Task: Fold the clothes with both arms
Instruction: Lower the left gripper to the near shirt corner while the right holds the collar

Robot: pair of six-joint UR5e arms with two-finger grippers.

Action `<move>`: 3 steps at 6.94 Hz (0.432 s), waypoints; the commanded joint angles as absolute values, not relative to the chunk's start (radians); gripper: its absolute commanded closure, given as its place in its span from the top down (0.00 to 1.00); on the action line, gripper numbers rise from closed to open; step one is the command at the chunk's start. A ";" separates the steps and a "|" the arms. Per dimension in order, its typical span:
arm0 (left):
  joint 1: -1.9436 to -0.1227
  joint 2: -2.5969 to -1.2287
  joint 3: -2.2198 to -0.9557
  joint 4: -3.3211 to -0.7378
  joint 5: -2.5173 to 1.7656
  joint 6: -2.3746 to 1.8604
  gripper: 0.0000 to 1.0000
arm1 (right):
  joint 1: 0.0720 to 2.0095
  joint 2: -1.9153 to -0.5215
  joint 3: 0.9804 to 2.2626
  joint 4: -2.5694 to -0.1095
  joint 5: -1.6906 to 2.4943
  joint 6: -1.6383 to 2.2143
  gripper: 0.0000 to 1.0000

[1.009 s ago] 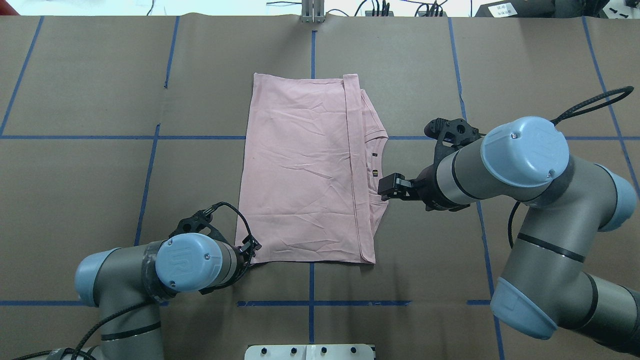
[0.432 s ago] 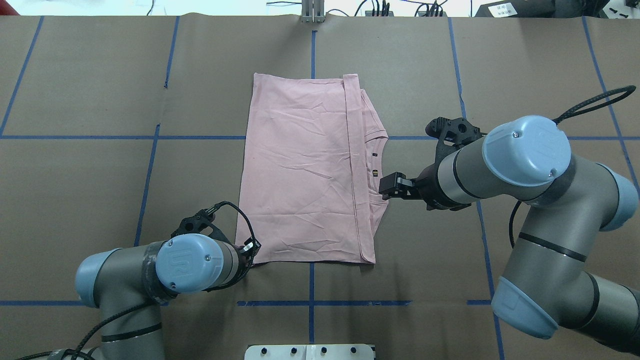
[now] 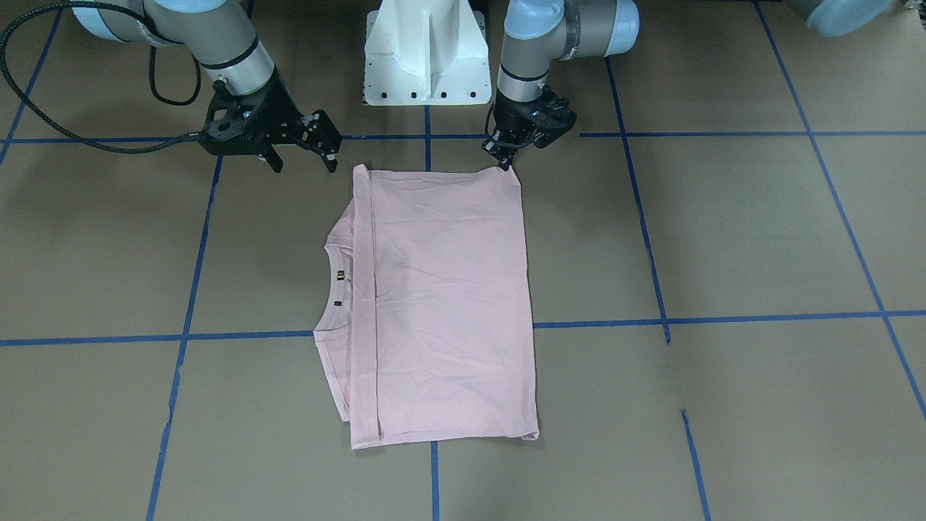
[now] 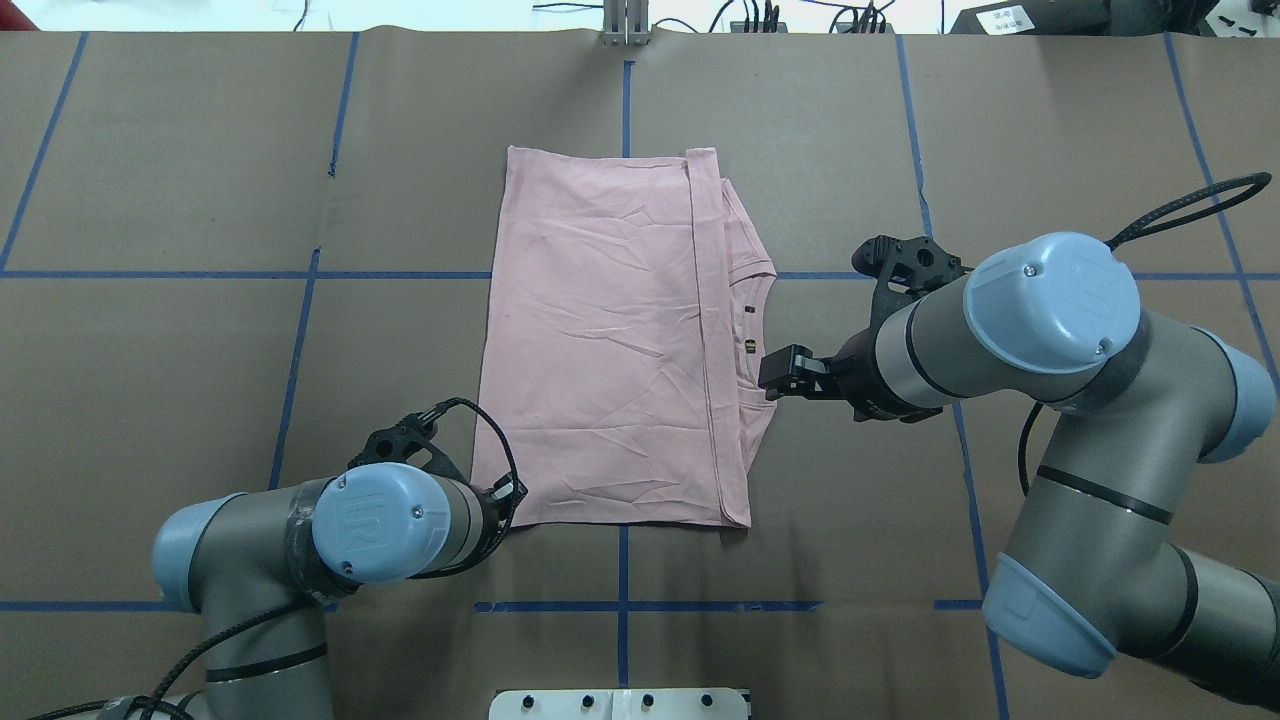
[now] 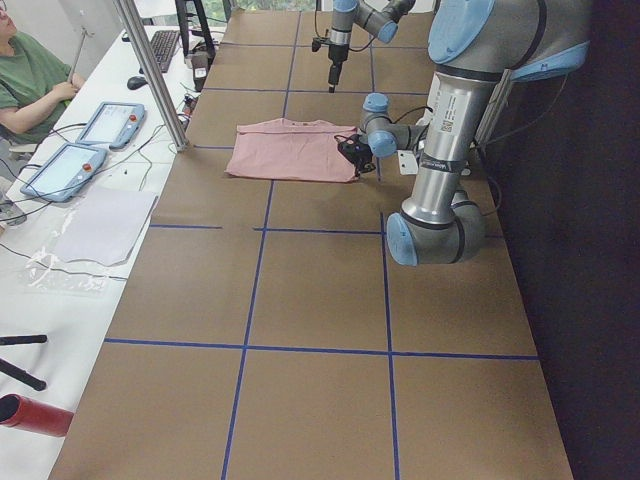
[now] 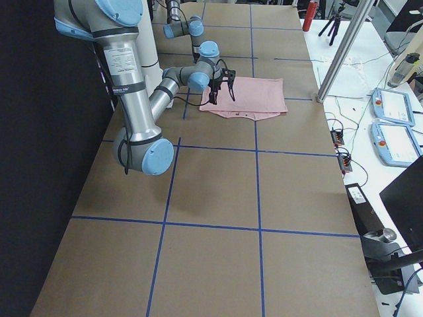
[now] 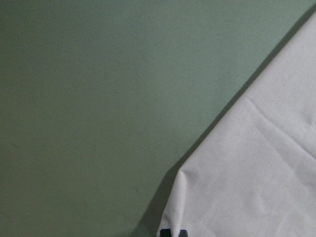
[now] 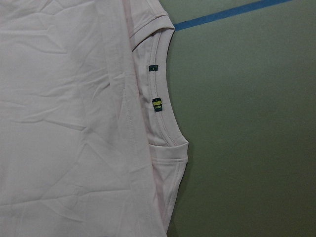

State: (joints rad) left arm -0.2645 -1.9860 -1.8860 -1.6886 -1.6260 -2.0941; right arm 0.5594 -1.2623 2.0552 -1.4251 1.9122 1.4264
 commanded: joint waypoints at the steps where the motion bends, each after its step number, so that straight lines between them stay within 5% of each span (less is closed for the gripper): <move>1: -0.278 -1.982 -1.910 -1.686 -1.626 -2.089 0.00 | 0.537 -1.258 2.028 -1.427 1.911 1.437 1.00; 3: -0.282 -1.977 -1.917 -1.686 -1.626 -2.080 0.00 | 0.459 -1.244 1.978 -1.425 1.887 1.631 1.00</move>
